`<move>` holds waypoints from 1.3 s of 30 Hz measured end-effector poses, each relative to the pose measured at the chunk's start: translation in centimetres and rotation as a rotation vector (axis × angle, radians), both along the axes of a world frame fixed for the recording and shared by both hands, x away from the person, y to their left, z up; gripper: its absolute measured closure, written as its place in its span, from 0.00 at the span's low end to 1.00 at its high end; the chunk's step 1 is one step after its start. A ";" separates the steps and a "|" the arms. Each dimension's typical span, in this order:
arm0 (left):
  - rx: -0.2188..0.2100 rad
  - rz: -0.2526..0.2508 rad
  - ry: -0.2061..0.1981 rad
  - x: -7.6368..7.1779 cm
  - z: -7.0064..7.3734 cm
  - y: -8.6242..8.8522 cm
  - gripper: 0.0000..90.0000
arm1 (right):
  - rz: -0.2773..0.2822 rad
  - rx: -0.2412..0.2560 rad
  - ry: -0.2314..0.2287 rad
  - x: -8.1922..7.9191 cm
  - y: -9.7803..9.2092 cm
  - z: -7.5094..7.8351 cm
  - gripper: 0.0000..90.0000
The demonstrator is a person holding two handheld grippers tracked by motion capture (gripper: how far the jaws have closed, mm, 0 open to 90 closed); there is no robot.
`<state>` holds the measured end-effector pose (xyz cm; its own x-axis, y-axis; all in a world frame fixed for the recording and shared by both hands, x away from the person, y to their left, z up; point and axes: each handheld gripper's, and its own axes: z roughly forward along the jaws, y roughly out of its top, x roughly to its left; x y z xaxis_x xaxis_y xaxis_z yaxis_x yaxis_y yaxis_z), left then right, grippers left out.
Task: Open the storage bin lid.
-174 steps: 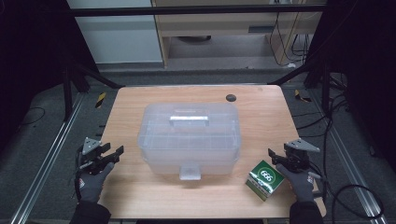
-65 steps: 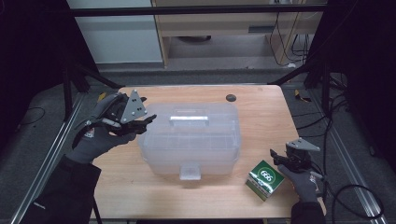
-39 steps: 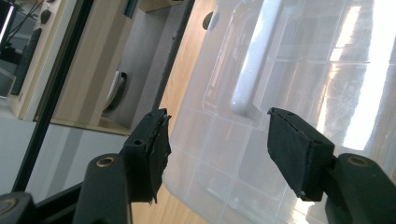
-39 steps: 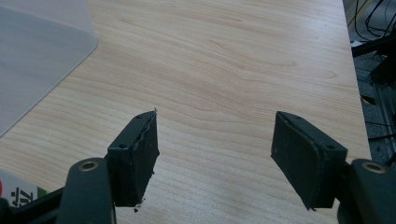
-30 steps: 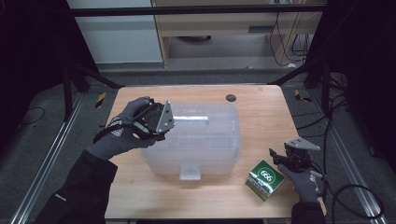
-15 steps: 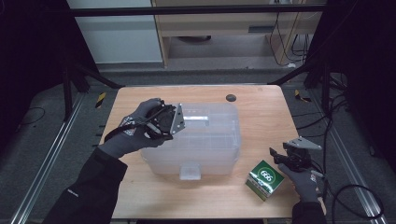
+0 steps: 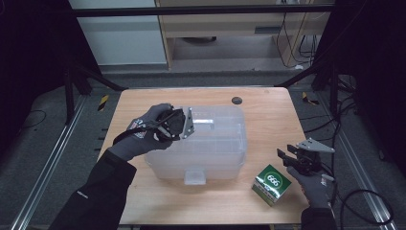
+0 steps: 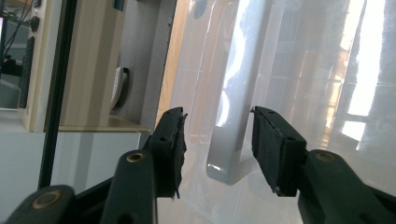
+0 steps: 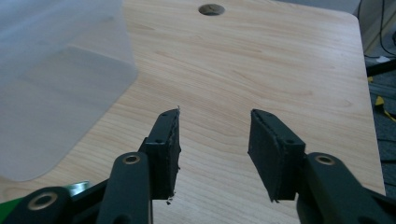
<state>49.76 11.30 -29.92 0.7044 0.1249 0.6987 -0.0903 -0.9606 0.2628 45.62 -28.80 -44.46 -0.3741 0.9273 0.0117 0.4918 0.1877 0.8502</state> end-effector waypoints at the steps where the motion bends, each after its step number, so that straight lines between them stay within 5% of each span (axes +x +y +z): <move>1: 0.003 -0.004 -0.001 0.1 -0.1 -0.1 0.63 | 0.008 -0.007 -0.009 -0.1 0.0 0.2 0.63; 11: 0.037 -0.009 -0.012 0.2 -0.6 -0.8 0.79 | 0.101 0.007 -0.034 -1.3 1.9 3.1 0.77; 24: 0.078 -0.013 -0.037 0.0 -0.5 -1.0 0.81 | 0.215 0.044 0.001 -2.1 3.7 4.6 1.00; 39: 0.030 -0.004 -0.018 0.3 -0.4 -0.8 0.81 | 0.313 0.081 0.008 -2.9 5.0 5.7 1.00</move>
